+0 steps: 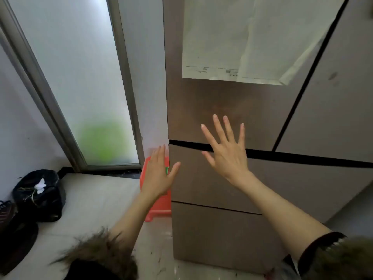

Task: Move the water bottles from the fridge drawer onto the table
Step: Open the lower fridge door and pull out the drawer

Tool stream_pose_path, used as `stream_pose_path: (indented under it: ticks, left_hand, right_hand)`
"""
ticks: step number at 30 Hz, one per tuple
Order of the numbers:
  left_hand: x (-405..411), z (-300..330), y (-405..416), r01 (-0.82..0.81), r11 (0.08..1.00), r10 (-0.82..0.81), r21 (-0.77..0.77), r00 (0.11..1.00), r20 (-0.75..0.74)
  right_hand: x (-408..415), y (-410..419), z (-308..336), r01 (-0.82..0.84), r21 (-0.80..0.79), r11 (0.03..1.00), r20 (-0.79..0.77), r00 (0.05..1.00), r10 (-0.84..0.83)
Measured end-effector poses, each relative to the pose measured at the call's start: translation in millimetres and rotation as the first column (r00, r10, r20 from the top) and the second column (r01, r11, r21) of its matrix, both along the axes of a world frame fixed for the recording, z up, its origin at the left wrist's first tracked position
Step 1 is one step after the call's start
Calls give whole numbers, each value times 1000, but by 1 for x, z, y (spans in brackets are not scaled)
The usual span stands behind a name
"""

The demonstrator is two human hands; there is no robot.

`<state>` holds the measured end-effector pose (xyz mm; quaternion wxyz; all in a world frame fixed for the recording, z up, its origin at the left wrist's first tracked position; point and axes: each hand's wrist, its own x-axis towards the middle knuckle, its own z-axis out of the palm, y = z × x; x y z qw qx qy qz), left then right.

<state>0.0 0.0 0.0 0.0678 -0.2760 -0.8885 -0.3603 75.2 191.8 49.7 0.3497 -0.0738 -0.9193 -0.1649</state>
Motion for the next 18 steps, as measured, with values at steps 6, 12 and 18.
stream_pose_path:
  ticks: [6, 12, 18]
  left_hand:
    - [-37, 3, 16, 54, 942, -186, 331, 906, 380]
    - [-62, 0, 26, 146, 897, -317, 418, 870, 377]
    - [-79, -2, 27, 144, 933, -266, 329, 892, 366]
  right_hand:
    - [-28, 4, -14, 114, -13, 993, 76, 991, -113]
    - [-32, 0, -18, 204, 24, 979, 101, 973, -205]
    - [-28, -10, -10, 262, 5, 965, 144, 955, -260]
